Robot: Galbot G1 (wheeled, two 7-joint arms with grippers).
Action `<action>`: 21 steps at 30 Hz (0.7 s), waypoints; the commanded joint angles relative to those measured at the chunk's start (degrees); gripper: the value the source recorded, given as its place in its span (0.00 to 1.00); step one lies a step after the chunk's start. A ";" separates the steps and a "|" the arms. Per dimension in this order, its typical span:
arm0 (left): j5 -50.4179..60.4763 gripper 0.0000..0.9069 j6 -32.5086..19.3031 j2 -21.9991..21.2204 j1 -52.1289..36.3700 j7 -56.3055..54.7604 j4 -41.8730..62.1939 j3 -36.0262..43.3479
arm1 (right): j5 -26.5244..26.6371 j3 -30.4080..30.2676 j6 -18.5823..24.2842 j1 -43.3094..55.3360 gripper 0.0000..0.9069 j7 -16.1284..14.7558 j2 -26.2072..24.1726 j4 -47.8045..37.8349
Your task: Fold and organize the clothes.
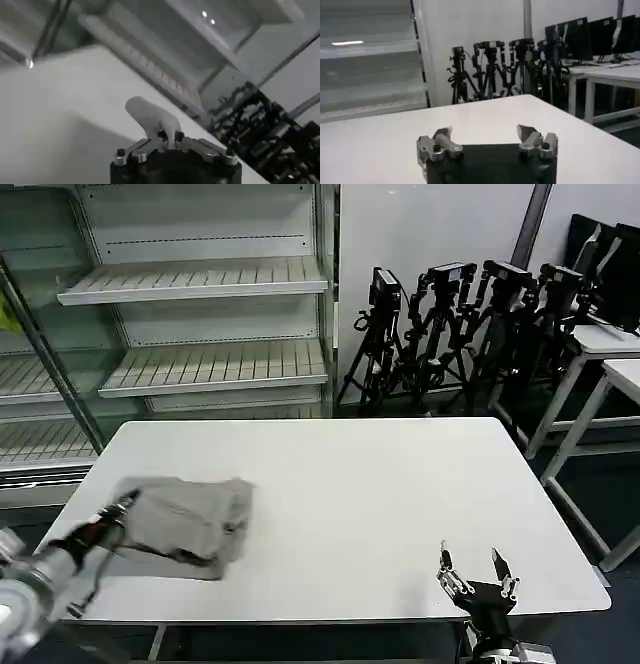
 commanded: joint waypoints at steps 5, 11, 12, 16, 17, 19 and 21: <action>29.88 0.04 -1.30 -0.30 -5.16 0.00 -13.69 27.35 | -0.47 0.56 0.68 -1.52 1.00 -0.07 0.02 1.25; 44.16 0.06 -1.08 -17.63 -15.90 -1.76 -2.38 50.19 | -1.21 2.21 0.82 -3.76 1.00 -0.05 1.00 2.84; 44.78 0.04 -0.91 -19.48 -17.38 -1.95 -1.67 51.45 | -1.35 2.38 0.83 -4.10 1.00 -0.06 1.24 2.96; 45.63 0.06 -0.39 -27.00 -23.93 -3.40 5.04 57.78 | -2.06 2.82 1.13 -4.87 1.00 -0.09 2.27 3.17; 45.69 0.06 -0.40 -29.33 -25.62 -3.71 7.19 59.25 | -2.12 2.86 1.17 -4.92 1.00 -0.09 2.45 3.11; 45.71 0.04 -0.41 -31.86 -27.93 -3.95 9.77 60.52 | -2.12 2.97 1.34 -4.88 1.00 -0.12 2.69 2.71; 45.68 0.06 -0.51 -34.49 -29.94 -4.42 13.66 61.62 | -2.15 2.92 1.36 -4.58 1.00 -0.12 2.90 2.21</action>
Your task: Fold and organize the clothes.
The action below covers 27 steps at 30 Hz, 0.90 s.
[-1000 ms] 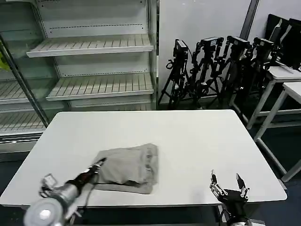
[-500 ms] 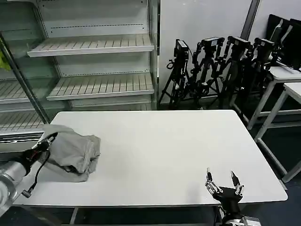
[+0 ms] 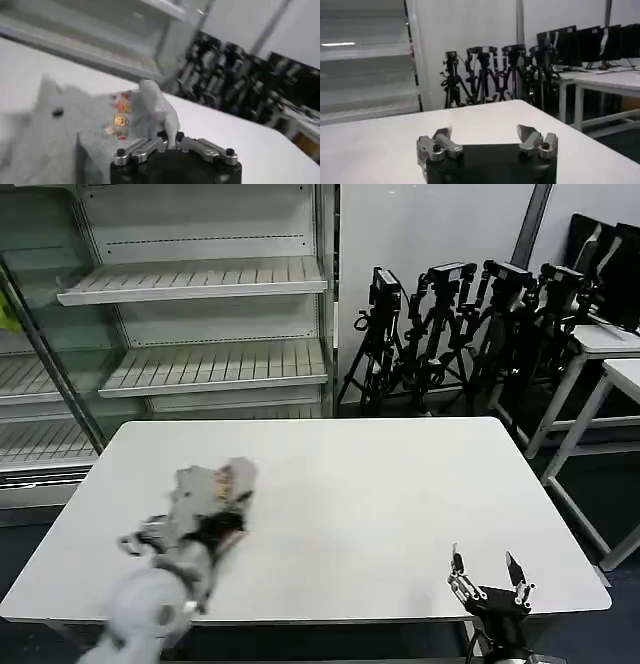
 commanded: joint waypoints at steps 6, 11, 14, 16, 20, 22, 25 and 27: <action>17.17 0.08 -0.59 -27.55 -19.55 -2.61 24.31 28.47 | -0.30 0.64 0.41 -0.80 1.00 -0.10 1.21 -0.20; 17.96 1.00 -0.84 -27.32 -20.00 -1.17 23.20 27.72 | -0.01 0.80 0.01 0.37 1.00 -0.15 0.60 -0.07; 18.35 1.00 -3.19 -26.26 -19.45 0.08 21.77 27.07 | -0.10 0.69 -0.26 0.37 1.00 -0.38 0.31 0.39; 18.52 1.00 -5.41 -25.80 -19.20 0.74 21.16 26.59 | -0.78 0.68 -0.27 0.86 1.00 -0.64 0.03 0.17; 20.96 1.00 -10.55 -24.54 -17.84 2.91 19.19 24.99 | -1.86 0.98 -0.27 1.62 1.00 -0.86 -0.33 0.00; 20.93 1.00 -11.79 -23.85 -16.91 2.80 17.40 23.92 | -2.39 1.07 -0.26 1.85 1.00 -0.97 -0.60 0.17; 21.00 1.00 -12.62 -21.59 -14.23 2.82 12.31 21.33 | -3.65 1.03 -0.22 2.28 1.00 -1.44 -0.87 0.54; 22.71 1.00 -12.51 -18.97 -11.32 2.98 8.58 18.33 | -4.64 0.96 -0.11 2.46 1.00 -1.84 -0.93 0.74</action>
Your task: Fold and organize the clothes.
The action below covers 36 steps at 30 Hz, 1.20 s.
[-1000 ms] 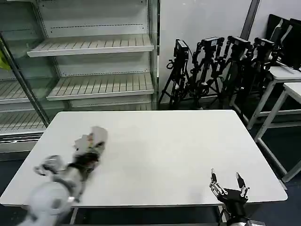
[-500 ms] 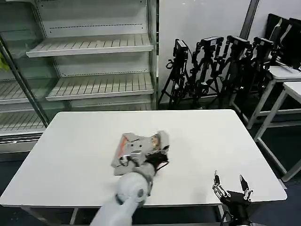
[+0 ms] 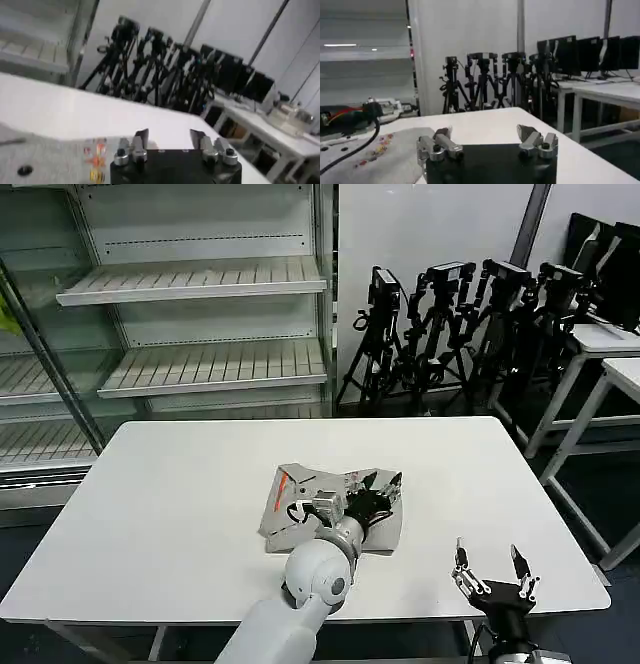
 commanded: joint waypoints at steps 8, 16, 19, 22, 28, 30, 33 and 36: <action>22.83 1.00 -12.92 13.09 24.63 5.84 -23.88 -17.45 | -3.84 0.02 1.96 1.10 1.00 -4.29 -1.35 -0.16; 29.02 1.00 -16.06 12.04 40.12 5.55 -31.26 -25.79 | -7.06 -1.35 2.05 1.98 1.00 -4.90 -1.68 -0.50; 30.63 1.00 -16.62 12.09 41.98 5.72 -32.16 -26.18 | -7.97 -1.35 2.31 2.27 1.00 -4.65 -1.83 -1.20; 32.53 1.00 -16.69 12.04 43.05 6.27 -32.90 -26.19 | -8.34 -1.37 2.64 2.27 1.00 -4.49 -1.75 -1.56; 36.51 1.00 -17.82 11.29 44.31 6.34 -33.24 -25.73 | -8.35 -1.79 2.98 1.89 1.00 -4.11 -1.74 -1.33; 37.21 1.00 -18.28 11.13 44.87 6.40 -33.49 -25.57 | -8.33 -1.87 3.20 1.82 1.00 -4.01 -1.86 -1.28; 37.56 1.00 -18.35 10.95 45.37 6.53 -33.97 -25.56 | -8.07 -1.81 3.79 1.80 1.00 -3.72 -2.17 -1.14; 37.99 1.00 -18.38 10.84 45.76 6.68 -34.24 -25.53 | -8.54 -1.58 4.55 1.31 1.00 -3.68 -2.74 -0.92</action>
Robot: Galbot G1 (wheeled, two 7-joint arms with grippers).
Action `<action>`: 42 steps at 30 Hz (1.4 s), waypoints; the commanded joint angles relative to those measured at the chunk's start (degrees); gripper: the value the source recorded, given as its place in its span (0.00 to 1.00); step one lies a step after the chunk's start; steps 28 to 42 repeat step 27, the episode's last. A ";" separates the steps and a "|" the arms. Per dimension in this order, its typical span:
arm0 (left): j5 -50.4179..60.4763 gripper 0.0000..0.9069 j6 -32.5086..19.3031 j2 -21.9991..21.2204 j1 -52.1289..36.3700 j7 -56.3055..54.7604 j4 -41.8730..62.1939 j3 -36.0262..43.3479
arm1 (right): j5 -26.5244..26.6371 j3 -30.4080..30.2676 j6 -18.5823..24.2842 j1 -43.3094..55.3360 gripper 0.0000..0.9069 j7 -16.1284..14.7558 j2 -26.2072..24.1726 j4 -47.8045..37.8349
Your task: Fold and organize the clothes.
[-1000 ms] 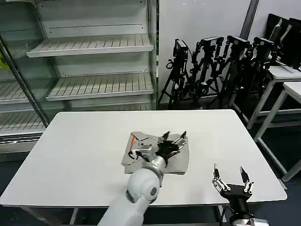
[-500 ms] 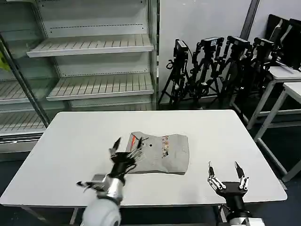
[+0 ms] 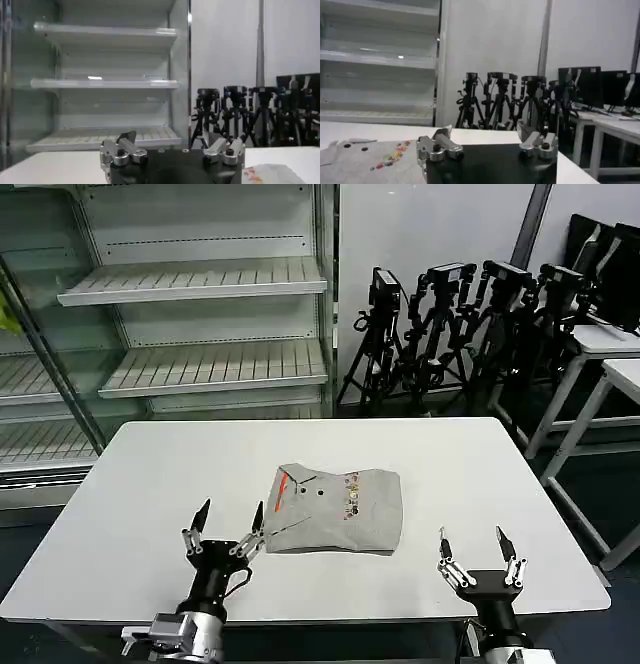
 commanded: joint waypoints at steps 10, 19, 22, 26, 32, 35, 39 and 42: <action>6.82 1.00 -1.55 -0.74 7.40 1.54 -4.39 -1.56 | -1.94 -0.48 3.26 -1.47 1.00 0.89 -3.08 -0.96; 8.63 1.00 -1.58 -1.59 8.28 2.36 -4.59 -1.57 | 2.97 -0.54 2.26 1.12 1.00 -1.27 -4.09 -1.72; 8.63 1.00 -1.60 -1.80 8.20 2.43 -4.20 -1.74 | 4.17 -0.59 1.86 2.10 1.00 -1.36 -4.25 -2.23; 8.83 1.00 -1.73 -2.35 8.18 2.99 -4.03 -1.76 | 4.81 -1.33 0.59 3.69 1.00 -1.05 -4.54 -2.43; 8.85 1.00 -1.72 -2.40 8.17 3.08 -4.02 -1.78 | 5.03 -1.48 0.16 3.97 1.00 -0.96 -4.58 -2.44; 8.85 1.00 -1.72 -2.40 8.17 3.08 -4.02 -1.78 | 5.03 -1.48 0.16 3.97 1.00 -0.96 -4.58 -2.44; 8.85 1.00 -1.72 -2.40 8.17 3.08 -4.02 -1.78 | 5.03 -1.48 0.16 3.97 1.00 -0.96 -4.58 -2.44; 8.85 1.00 -1.72 -2.40 8.17 3.08 -4.02 -1.78 | 5.03 -1.48 0.16 3.97 1.00 -0.96 -4.58 -2.44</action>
